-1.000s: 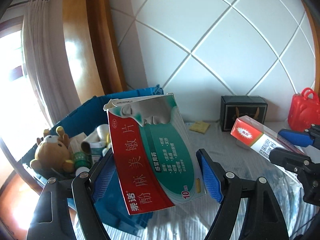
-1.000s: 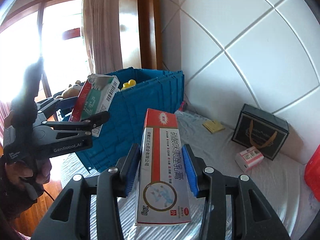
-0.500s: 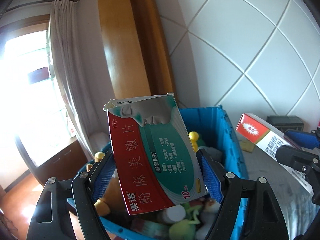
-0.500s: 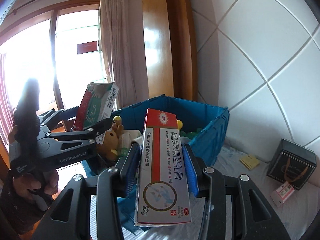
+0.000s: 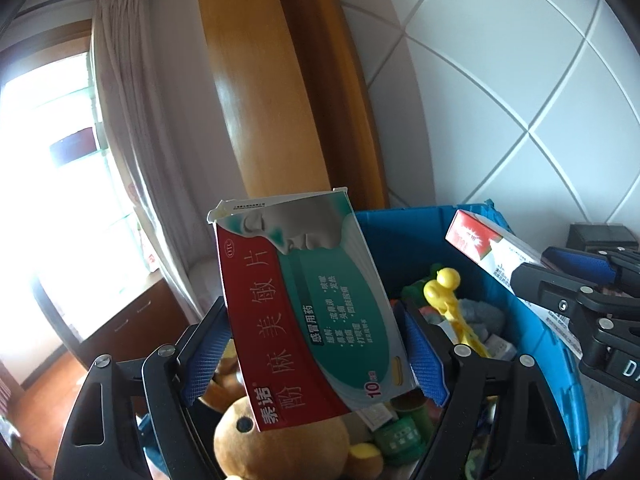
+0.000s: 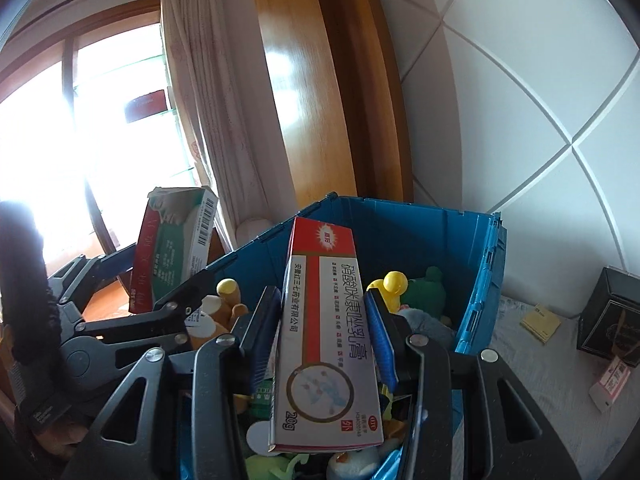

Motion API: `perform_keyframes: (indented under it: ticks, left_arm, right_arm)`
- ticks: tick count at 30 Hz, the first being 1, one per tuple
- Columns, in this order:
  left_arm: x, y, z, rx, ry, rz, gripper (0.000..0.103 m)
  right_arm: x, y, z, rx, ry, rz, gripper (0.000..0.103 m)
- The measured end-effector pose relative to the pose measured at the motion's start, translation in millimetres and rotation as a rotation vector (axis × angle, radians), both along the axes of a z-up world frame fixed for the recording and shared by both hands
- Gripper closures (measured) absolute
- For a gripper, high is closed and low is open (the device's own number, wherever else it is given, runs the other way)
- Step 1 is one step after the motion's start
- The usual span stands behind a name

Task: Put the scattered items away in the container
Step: 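Open both tools to drop the two boxes into the crate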

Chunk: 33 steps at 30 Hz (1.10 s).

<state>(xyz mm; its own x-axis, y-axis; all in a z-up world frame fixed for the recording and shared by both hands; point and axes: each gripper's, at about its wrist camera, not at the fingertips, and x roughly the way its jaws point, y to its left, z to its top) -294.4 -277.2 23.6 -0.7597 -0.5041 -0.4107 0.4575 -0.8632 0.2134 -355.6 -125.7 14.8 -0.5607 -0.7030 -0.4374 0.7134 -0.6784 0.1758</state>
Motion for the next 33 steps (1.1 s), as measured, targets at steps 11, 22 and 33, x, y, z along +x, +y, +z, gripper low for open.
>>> perform_keyframes:
  ticks: [11, 22, 33]
  left_arm:
    - [1, -10, 12, 0.011, 0.030, 0.003, 0.000]
    - [5, 3, 21, 0.010, 0.017, -0.059, 0.000]
    - [26, 40, 30, 0.003, 0.077, -0.113, 0.000]
  right_arm:
    - [-3, 3, 13, -0.052, -0.008, -0.033, 0.045]
    - [24, 41, 14, -0.120, -0.026, -0.039, 0.044]
    - [48, 95, 6, -0.191, -0.019, -0.097, 0.042]
